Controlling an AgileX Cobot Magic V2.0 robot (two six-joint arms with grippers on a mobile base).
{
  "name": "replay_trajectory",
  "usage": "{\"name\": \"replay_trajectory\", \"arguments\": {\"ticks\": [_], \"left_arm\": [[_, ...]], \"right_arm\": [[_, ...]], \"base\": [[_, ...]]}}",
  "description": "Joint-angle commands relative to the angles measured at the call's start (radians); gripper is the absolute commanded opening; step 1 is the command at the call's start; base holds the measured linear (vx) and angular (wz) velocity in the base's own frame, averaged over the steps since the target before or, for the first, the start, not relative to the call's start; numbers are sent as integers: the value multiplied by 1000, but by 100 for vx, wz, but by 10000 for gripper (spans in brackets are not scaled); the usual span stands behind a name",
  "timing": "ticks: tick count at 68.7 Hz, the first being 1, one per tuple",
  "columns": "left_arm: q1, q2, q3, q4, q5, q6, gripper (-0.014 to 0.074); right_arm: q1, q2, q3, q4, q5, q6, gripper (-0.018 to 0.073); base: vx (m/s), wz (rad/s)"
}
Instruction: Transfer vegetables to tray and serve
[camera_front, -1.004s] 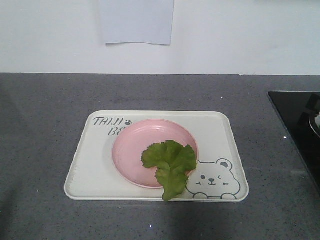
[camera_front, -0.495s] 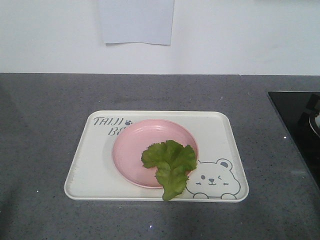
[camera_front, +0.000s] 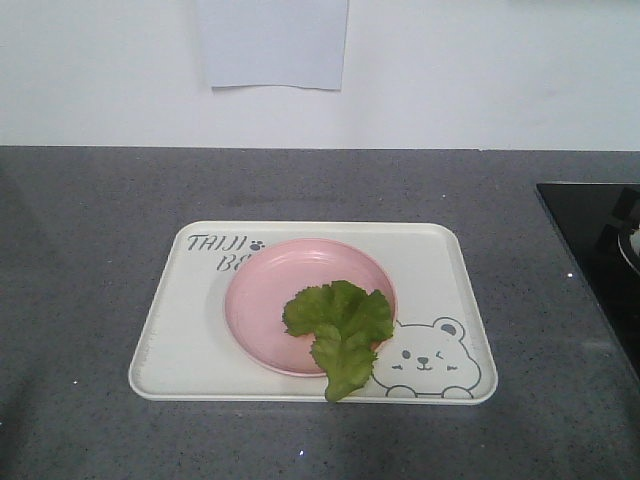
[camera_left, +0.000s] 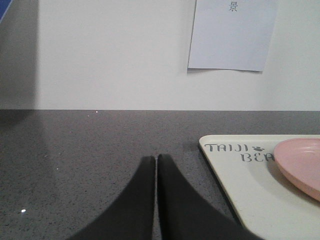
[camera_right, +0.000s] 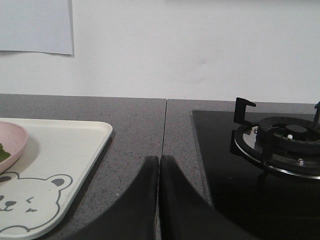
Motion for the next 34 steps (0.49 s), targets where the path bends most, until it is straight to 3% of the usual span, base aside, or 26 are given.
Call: {"name": "replay_trajectory", "arguments": {"ticks": [1, 34], "left_arm": [[4, -15, 27, -7, -77, -3, -6], [4, -15, 27, -7, -77, -3, -6]], "right_arm": [[-3, -9, 17, 2, -46, -2, -6], [-3, -9, 17, 2, -44, -61, -6]], "base": [[0, 0], [0, 0]]}}
